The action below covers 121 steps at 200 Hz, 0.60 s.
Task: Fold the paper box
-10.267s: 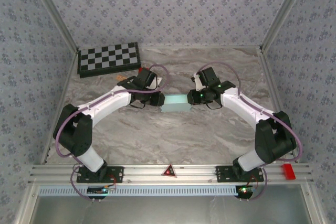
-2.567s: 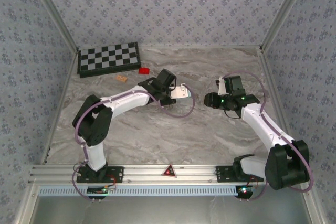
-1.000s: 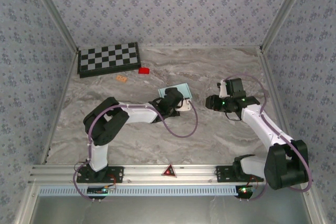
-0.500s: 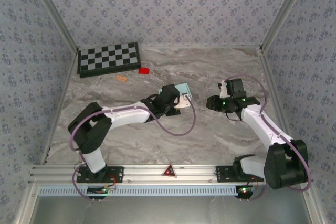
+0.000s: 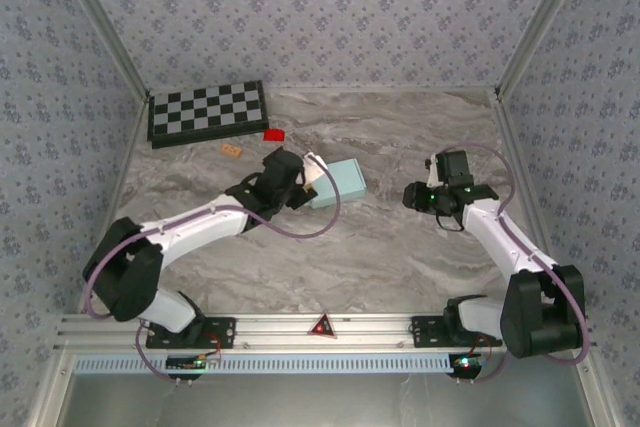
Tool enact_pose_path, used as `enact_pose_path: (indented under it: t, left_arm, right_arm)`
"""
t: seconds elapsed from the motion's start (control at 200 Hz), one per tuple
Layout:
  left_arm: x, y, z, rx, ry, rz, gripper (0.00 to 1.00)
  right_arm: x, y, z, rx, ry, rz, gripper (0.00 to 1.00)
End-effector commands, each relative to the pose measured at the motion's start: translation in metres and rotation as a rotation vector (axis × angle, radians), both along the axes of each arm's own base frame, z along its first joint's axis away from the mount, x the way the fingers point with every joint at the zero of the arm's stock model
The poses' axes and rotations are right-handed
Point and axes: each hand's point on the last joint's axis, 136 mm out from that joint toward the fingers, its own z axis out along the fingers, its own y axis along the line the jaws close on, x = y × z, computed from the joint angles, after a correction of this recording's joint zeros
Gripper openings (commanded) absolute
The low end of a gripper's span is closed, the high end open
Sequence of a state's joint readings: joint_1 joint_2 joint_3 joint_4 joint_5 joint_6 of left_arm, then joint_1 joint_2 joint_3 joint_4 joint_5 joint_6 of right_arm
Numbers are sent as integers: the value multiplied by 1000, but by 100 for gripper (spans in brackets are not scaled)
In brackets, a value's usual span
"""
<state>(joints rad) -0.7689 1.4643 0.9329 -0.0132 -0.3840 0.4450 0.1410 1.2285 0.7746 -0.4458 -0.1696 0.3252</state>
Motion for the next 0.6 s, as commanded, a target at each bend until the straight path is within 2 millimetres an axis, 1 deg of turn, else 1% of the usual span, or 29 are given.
enact_pose_path:
  t: [0.0, 0.16, 0.345, 0.49, 0.6]
  left_arm:
    - [3, 31, 14, -75, 0, 130, 93]
    - [11, 80, 20, -144, 10, 316, 93]
    - [16, 140, 23, -237, 0, 563, 93]
    - [16, 186, 12, -296, 32, 738, 94]
    - [14, 211, 3, -321, 34, 812, 95]
  right_arm:
    - [-7, -17, -10, -51, 42, -51, 44]
    - [-4, -34, -12, -93, 30, -103, 44]
    - [2, -61, -11, -173, -12, -193, 45]
    - [7, -84, -8, -252, -53, -267, 46]
    - [12, -99, -7, -301, -89, -304, 48]
